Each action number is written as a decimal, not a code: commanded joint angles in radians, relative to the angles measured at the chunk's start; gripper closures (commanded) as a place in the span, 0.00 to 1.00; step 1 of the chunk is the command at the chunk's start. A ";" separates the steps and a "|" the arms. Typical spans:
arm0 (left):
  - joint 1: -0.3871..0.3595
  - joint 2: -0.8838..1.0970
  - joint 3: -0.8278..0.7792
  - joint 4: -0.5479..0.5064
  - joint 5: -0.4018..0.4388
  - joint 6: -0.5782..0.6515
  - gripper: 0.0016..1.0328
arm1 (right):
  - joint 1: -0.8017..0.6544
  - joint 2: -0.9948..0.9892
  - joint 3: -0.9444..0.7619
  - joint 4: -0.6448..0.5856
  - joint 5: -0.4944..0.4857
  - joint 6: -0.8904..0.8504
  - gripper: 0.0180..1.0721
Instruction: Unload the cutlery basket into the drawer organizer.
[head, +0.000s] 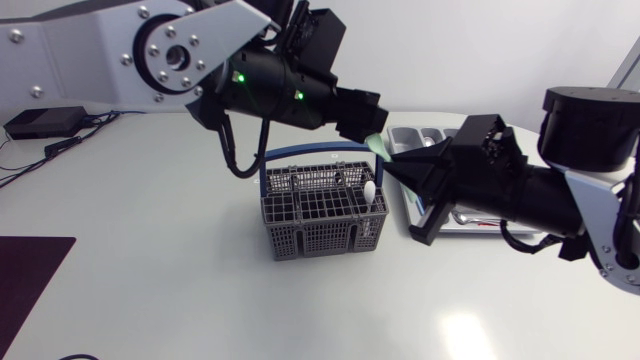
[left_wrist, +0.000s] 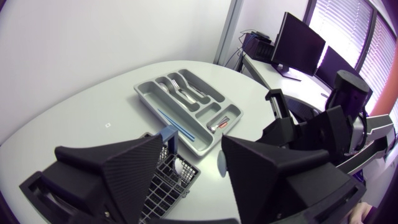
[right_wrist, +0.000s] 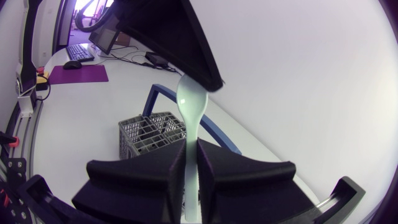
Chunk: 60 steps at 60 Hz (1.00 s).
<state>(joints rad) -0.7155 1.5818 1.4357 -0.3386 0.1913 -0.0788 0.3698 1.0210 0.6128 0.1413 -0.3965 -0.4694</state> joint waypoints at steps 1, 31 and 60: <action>0.028 -0.039 0.038 0.009 -0.006 -0.004 0.08 | -0.100 -0.027 -0.010 -0.052 -0.070 -0.031 0.95; 0.019 -0.025 -0.031 -0.099 0.077 0.120 0.12 | -0.605 0.186 0.100 -0.421 -0.472 -0.644 0.95; -0.044 0.064 -0.109 -0.059 0.082 0.134 0.16 | -0.764 0.617 0.383 -0.649 -0.386 -1.200 0.95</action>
<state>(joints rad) -0.7498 1.6207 1.3552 -0.4126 0.2581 0.0467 -0.3813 1.5684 0.9546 -0.4870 -0.8024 -1.5593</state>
